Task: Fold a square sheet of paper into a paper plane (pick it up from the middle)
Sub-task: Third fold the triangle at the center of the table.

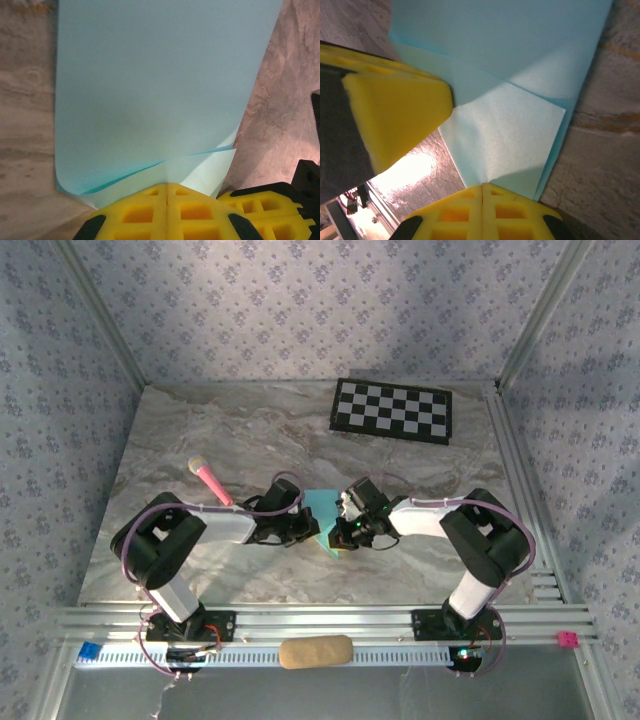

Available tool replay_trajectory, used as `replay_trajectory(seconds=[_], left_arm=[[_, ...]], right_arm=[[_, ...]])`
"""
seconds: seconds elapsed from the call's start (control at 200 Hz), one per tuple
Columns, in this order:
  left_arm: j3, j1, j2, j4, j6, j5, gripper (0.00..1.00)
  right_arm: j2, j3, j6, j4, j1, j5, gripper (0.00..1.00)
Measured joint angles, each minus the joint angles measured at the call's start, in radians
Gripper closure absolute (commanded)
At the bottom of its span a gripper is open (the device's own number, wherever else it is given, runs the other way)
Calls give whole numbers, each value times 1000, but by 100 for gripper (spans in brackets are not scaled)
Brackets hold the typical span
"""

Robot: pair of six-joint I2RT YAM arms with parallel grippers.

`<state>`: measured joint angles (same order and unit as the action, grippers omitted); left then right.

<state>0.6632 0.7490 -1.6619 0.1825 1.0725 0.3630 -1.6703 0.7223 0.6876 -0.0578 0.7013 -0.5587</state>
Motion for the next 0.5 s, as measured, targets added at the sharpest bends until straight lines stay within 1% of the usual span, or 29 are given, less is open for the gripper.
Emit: replay_trajectory(seconds=[0.075, 0.27, 0.5], left_arm=[[0, -14, 0, -2, -6, 4, 98], [0, -88, 0, -11, -25, 17, 98], [17, -124, 7, -75, -67, 34, 98]], right_arm=[[0, 0, -4, 0, -2, 0, 100], [0, 0, -14, -2, -3, 1, 100], [0, 0, -26, -2, -8, 5, 100]])
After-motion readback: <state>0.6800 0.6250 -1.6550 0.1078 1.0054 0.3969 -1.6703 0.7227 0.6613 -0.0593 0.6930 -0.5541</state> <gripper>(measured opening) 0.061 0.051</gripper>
